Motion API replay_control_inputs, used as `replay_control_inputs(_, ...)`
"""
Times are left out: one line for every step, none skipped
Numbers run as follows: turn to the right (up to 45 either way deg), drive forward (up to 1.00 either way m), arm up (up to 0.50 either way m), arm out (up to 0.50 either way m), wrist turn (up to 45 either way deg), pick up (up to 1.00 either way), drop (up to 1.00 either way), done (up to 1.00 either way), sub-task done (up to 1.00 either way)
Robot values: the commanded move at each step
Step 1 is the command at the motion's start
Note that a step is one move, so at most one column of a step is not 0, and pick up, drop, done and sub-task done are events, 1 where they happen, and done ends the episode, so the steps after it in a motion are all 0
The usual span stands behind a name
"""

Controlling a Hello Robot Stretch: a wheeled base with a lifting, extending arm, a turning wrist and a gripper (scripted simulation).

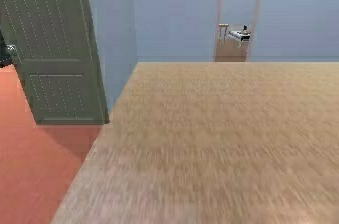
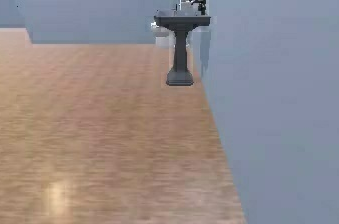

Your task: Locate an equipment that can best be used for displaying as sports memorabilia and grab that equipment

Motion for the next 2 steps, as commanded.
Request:
replay_control_inputs(15.0, 0.00, 0.00, 0.00, 0.0, 0.00, 0.00, 0.00, 0.00)
replay_control_inputs(0.0, 1.00, 0.00, 0.00, 0.0, 0.00, 0.00, 0.00, 0.00)
